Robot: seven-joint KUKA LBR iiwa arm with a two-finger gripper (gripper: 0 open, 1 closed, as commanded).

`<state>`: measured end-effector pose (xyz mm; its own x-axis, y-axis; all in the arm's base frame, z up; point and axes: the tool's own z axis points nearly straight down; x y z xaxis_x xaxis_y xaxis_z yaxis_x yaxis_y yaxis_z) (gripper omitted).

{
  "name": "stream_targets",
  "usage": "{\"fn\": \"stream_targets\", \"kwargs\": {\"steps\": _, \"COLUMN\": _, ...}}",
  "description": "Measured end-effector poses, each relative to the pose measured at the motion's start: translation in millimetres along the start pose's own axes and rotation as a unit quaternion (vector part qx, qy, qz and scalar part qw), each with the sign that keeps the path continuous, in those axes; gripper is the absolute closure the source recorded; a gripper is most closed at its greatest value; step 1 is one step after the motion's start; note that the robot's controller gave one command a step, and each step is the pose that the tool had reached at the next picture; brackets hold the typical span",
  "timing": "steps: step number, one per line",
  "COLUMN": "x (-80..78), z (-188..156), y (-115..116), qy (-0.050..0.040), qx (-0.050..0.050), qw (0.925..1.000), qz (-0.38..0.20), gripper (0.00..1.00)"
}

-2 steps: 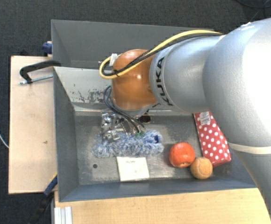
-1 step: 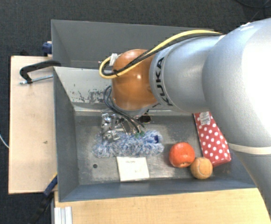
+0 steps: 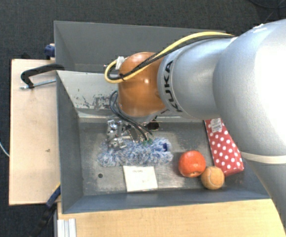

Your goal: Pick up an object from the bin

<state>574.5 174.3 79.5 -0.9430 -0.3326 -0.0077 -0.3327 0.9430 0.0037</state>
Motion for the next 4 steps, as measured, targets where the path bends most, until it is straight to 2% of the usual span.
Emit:
{"fn": "stream_targets", "kwargs": {"steps": 2, "x": 0.0, "z": 0.0, "y": 0.0, "qy": 0.0, "qx": 0.0, "qw": 1.0, "qz": 0.0, "gripper": 1.0}}
{"fn": "stream_targets", "kwargs": {"steps": 3, "x": -20.5, "z": -21.1, "y": -9.0, "qy": 0.0006, "qx": 0.001, "qw": 0.991, "qz": -0.134, "gripper": 1.0}}
{"fn": "stream_targets", "kwargs": {"steps": 4, "x": -20.5, "z": -21.1, "y": -9.1, "qy": 0.0007, "qx": 0.001, "qw": 0.991, "qz": -0.134, "gripper": 1.0}}
